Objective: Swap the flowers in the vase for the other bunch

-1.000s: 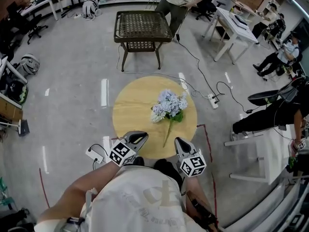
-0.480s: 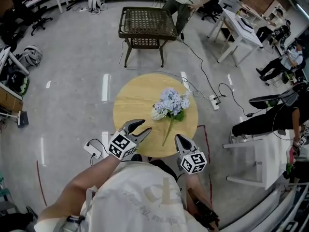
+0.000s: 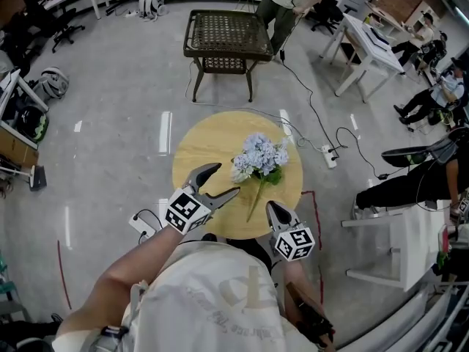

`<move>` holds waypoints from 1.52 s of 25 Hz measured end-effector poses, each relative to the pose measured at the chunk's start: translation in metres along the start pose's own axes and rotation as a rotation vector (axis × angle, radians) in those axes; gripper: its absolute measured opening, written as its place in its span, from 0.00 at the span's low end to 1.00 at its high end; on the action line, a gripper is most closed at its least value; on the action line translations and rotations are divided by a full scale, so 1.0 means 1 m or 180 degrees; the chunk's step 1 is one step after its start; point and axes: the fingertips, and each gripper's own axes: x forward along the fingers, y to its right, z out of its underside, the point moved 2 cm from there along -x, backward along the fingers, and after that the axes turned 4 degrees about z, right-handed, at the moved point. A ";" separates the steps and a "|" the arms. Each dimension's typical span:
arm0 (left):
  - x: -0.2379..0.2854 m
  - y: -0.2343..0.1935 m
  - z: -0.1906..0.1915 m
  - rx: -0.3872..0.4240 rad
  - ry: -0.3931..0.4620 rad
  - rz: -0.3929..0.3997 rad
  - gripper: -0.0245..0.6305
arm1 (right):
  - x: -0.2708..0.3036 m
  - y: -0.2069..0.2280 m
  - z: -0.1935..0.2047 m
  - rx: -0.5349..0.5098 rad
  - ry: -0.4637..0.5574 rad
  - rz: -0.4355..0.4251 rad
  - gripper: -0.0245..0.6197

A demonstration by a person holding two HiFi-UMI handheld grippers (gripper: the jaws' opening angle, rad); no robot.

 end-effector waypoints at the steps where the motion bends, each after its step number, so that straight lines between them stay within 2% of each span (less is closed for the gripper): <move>1: 0.002 0.000 -0.010 0.0047 0.0043 0.0027 0.53 | 0.000 0.002 0.000 0.0006 0.0004 0.0010 0.05; 5: 0.011 0.000 -0.045 0.0170 0.0157 0.0135 0.53 | -0.002 0.007 0.002 0.0061 0.0005 0.0061 0.05; 8: 0.023 -0.002 -0.063 0.0176 0.0122 0.0190 0.53 | -0.004 0.011 0.003 0.0109 0.0012 0.0095 0.05; 19: 0.076 -0.008 -0.083 0.0665 -0.0583 0.0458 0.53 | -0.014 0.028 0.007 0.0199 0.0016 0.0198 0.05; 29: 0.103 -0.003 -0.083 0.0822 -0.0900 0.0660 0.50 | -0.016 0.040 0.006 0.0244 0.0041 0.0228 0.05; 38: 0.115 -0.006 -0.075 0.0957 -0.1387 0.0775 0.46 | -0.017 0.047 0.009 0.0322 0.0074 0.0247 0.05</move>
